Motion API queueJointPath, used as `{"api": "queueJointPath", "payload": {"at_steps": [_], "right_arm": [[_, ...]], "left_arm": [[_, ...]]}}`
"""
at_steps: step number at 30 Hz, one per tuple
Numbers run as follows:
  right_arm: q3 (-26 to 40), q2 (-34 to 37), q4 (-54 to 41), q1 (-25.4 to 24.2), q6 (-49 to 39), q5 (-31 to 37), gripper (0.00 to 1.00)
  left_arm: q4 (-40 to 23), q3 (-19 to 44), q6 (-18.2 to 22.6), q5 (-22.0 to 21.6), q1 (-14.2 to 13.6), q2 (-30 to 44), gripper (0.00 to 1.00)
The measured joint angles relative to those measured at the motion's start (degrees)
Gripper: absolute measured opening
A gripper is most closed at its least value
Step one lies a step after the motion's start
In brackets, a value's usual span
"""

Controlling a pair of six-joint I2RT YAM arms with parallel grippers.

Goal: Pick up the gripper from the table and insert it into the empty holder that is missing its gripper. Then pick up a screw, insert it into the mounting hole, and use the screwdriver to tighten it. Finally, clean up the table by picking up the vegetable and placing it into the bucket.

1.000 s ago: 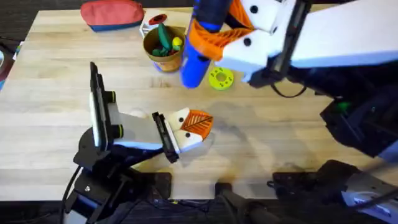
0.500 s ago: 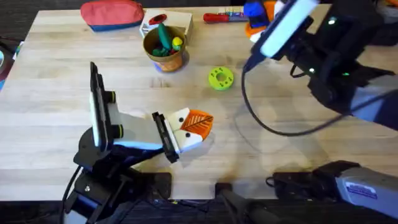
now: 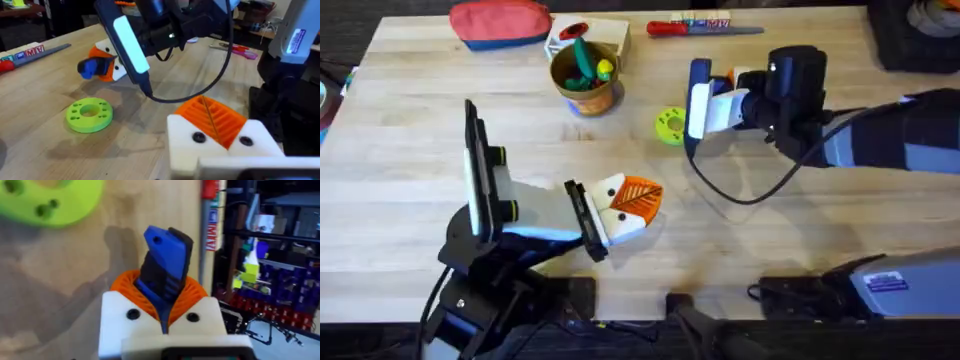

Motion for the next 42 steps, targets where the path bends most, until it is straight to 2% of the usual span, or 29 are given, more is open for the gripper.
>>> {"api": "queueJointPath", "payload": {"at_steps": [3, 4, 10, 11, 15, 16, 18, 20, 21, 22, 24, 26, 27, 30, 37, 40, 42], "right_arm": [[0.17, 0.56, -3.83, 0.01, -0.91, 0.55, 0.008], [0.17, 0.66, -4.83, 0.01, -0.63, 0.86, 0.047], [0.99, 0.15, -3.93, 0.27, 6.23, 0.96, 0.906], [1.46, -0.11, -3.90, 0.26, 7.77, 1.20, 0.971], [1.63, -0.21, -4.37, -0.06, 15.38, 1.73, 0.991], [1.61, -0.39, -4.85, -0.11, 20.98, 1.86, 0.992], [1.59, -1.01, -5.69, -0.10, 25.00, 1.82, 0.992], [1.48, -2.32, -6.29, -0.08, 29.30, 1.68, 0.994], [1.44, -3.45, -6.45, -0.08, 31.75, 1.67, 0.993], [1.39, -4.68, -6.50, -0.08, 34.07, 1.66, 0.992], [1.39, -8.08, -6.74, -0.08, 39.73, 1.64, 0.992], [1.39, -11.94, -7.46, -0.10, 45.62, 1.64, 0.992], [1.39, -13.63, -8.03, -0.09, 48.31, 1.62, 0.992], [1.39, -19.13, -11.17, -0.08, 58.10, 1.47, 0.992], [1.39, -28.38, -14.85, 0.45, 77.72, 1.18, 0.992], [1.39, -29.26, -14.87, 0.56, 81.80, 1.01, 0.992], [1.39, -29.24, -15.06, 0.56, 83.32, 0.81, 0.993]], "left_arm": [[0.00, 0.00, 0.00, 0.00, 0.00, 0.00, 0.006], [0.00, 0.00, 0.00, 0.00, 0.00, 0.02, 0.006], [0.00, 0.00, 0.02, 0.00, 0.00, 0.00, 0.006], [0.00, 0.00, 0.01, 0.00, 0.00, 0.01, 0.006], [0.00, 0.00, 0.01, 0.00, 0.00, 0.01, 0.006], [0.00, 0.00, 0.01, 0.00, 0.00, 0.00, 0.006], [0.00, 0.00, 0.02, 0.00, 0.00, 0.00, 0.006], [0.00, 0.00, -0.01, 0.00, 0.00, 0.00, 0.067], [0.00, 0.00, 0.05, -0.03, 0.00, 0.01, 0.132], [0.00, 0.00, 0.13, -0.02, 0.00, 0.00, 0.244], [0.00, 0.00, 0.01, -0.03, 0.00, 0.00, 0.536], [0.00, 0.00, 0.02, -0.02, 0.00, 0.00, 0.884], [0.00, 0.00, -0.14, -0.02, 0.00, 0.00, 0.953], [0.00, 0.00, -0.04, -0.04, 0.00, 0.00, 0.986], [0.64, -0.02, -0.09, -0.73, 0.00, 0.00, 0.987], [3.30, 0.00, -2.58, -2.98, 0.00, 0.00, 0.987], [1.80, 0.45, -5.74, -5.87, 0.00, 0.00, 0.987]]}}
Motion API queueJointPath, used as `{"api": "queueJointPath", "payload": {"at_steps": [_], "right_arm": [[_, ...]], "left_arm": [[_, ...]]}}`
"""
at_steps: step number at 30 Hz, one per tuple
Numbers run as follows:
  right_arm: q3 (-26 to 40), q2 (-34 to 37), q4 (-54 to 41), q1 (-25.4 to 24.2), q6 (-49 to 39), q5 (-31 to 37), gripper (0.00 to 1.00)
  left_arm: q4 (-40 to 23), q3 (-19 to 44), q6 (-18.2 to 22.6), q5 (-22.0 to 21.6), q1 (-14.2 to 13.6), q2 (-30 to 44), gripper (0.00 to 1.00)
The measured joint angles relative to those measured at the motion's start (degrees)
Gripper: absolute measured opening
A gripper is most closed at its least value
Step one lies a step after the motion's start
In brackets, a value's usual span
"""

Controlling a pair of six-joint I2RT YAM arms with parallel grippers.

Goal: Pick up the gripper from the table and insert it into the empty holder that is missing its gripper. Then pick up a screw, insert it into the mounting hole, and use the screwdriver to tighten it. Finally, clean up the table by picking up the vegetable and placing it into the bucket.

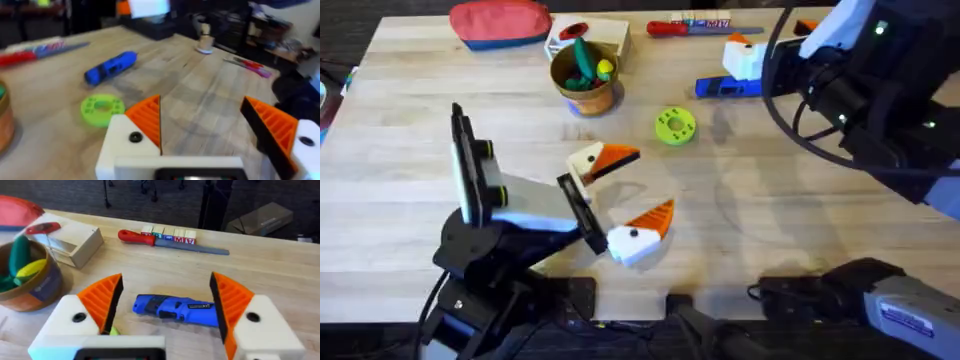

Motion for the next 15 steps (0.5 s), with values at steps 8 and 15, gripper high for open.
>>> {"api": "queueJointPath", "payload": {"at_steps": [8, 15], "right_arm": [[0.00, 0.04, 0.04, 2.77, 2.28, -1.80, 0.992], [0.00, 1.09, -0.07, 3.50, 2.66, -2.41, 0.992]], "left_arm": [[-24.66, 17.21, -8.55, -13.88, 0.00, 3.24, 0.986], [-45.53, 38.09, -9.89, -26.83, 0.00, 23.03, 0.986]]}}
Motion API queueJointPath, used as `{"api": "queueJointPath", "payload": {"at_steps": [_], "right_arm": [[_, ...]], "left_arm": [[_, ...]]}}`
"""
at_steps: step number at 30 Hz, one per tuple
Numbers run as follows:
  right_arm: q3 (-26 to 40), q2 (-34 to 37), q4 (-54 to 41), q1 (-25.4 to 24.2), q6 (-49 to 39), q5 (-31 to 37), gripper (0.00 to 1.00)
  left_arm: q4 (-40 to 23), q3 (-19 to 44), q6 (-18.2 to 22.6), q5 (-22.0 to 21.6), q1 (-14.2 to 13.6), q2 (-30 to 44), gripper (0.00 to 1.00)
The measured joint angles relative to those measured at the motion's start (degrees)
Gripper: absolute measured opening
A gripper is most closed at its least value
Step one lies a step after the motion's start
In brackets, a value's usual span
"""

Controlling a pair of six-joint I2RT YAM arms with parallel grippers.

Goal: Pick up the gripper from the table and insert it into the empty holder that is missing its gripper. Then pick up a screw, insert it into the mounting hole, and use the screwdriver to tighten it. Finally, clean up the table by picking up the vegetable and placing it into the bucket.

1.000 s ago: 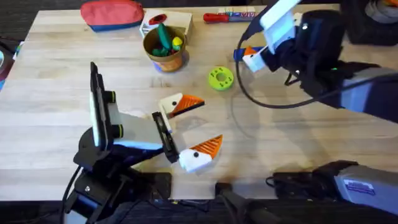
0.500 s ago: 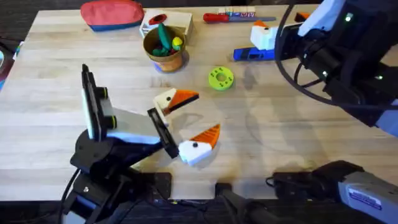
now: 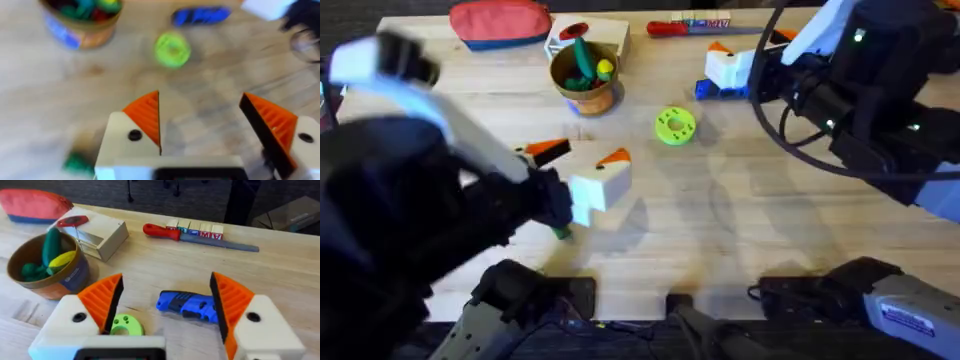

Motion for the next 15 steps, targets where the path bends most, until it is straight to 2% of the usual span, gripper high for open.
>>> {"api": "queueJointPath", "payload": {"at_steps": [2, 4, 8, 11, 13, 15], "right_arm": [[0.00, 0.03, 0.00, 0.00, 0.11, 0.00, 0.993], [0.00, 0.05, 0.00, 0.00, 0.22, -0.02, 0.994], [0.00, 0.03, 0.00, 0.00, 0.29, -0.02, 0.993], [0.00, 0.03, 0.00, 0.00, 0.42, -0.02, 0.992], [0.00, 0.03, 0.00, 0.00, 0.42, -0.02, 0.992], [0.00, 0.03, 0.00, 0.00, 0.44, -0.04, 0.992]], "left_arm": [[-6.97, 5.47, -0.12, -2.80, 0.00, 7.85, 0.986], [-11.06, 9.84, -0.26, -4.61, 0.00, 15.12, 0.986], [-12.90, 15.98, -0.26, -5.66, 0.00, 27.55, 0.986], [-14.74, 16.98, -0.46, -4.68, 0.00, 33.08, 0.986], [-17.14, 16.96, -2.89, -4.65, 0.09, 36.29, 0.986], [-18.99, 16.96, -7.76, -4.99, 0.79, 38.53, 0.986]]}}
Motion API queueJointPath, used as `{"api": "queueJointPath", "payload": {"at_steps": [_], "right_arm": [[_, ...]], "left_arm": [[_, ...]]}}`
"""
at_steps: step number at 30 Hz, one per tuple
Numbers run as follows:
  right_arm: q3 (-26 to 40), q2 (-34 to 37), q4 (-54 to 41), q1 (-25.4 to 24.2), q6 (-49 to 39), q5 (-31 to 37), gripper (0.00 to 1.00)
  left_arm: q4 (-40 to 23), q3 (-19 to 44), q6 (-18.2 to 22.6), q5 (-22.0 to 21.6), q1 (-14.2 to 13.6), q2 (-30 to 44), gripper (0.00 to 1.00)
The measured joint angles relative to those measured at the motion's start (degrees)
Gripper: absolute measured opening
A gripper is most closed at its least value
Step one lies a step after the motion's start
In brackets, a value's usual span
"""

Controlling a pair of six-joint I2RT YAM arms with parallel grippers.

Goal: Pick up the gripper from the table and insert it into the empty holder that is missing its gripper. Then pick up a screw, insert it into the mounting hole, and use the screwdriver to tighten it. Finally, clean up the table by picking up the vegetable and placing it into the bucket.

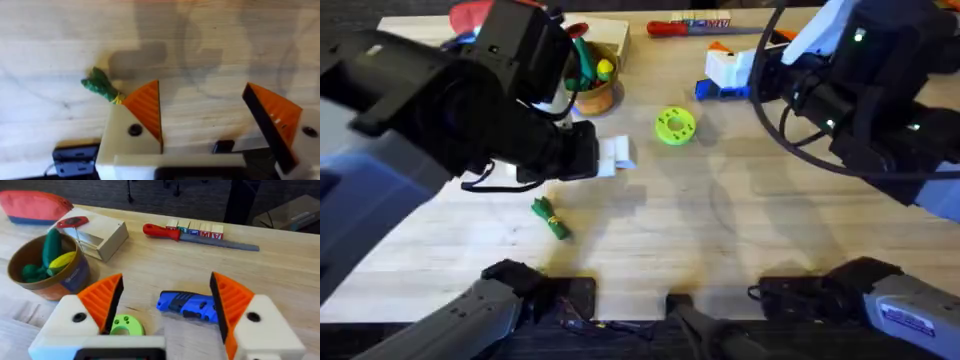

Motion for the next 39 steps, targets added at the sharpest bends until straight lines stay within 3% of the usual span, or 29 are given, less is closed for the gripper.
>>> {"api": "queueJointPath", "payload": {"at_steps": [5, 11, 16, 22, 29, 39], "right_arm": [[0.00, 0.00, 0.00, 0.00, 0.00, 0.00, 0.994], [0.00, 0.00, 0.00, 0.00, 0.00, 0.00, 0.994], [0.00, 0.00, 0.00, 0.00, 0.00, 0.00, 0.992], [0.00, 0.00, -0.02, 0.00, 0.00, 0.00, 0.993], [-0.02, 0.00, -0.02, 0.00, 0.00, 0.00, 0.993], [-0.02, 0.00, -0.02, 0.00, 0.00, 0.00, 0.994]], "left_arm": [[-3.68, 0.00, -13.56, -4.17, 3.27, 1.06, 0.986], [-4.80, -0.68, -22.71, -7.89, 5.14, 1.02, 0.986], [-5.52, -6.05, -30.70, -8.84, 7.71, 0.98, 0.985], [-3.00, -11.29, -34.12, -8.84, 9.31, 0.98, 0.985], [-1.80, -15.29, -36.54, -8.84, 9.31, 0.95, 0.985], [4.70, -22.21, -39.64, -8.85, 9.31, 0.98, 0.991]]}}
